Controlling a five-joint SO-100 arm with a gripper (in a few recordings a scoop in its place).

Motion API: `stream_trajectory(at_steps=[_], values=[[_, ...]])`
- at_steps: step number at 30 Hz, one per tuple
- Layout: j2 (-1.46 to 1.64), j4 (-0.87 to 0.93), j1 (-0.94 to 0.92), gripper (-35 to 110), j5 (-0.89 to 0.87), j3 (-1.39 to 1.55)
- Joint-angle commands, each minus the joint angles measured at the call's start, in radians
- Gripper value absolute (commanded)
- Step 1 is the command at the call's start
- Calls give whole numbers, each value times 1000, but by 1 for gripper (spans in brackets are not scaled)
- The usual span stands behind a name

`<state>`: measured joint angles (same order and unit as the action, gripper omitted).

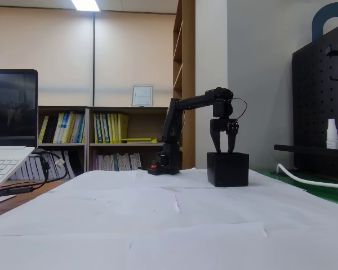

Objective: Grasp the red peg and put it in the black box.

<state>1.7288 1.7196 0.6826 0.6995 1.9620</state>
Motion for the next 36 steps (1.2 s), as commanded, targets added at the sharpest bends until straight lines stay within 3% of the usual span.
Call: stream_trajectory(at_steps=[1, 8, 15, 18, 25, 36], values=[[-66, 35, 9, 0, 28, 100], [-161, 233, 18, 0, 81, 313], [-454, 233, -77, 0, 249, 313], [-660, 222, -207, 0, 403, 98], [-1111, 26, -525, 0, 707, -741], [-1689, -97, -572, 0, 733, -1580]])
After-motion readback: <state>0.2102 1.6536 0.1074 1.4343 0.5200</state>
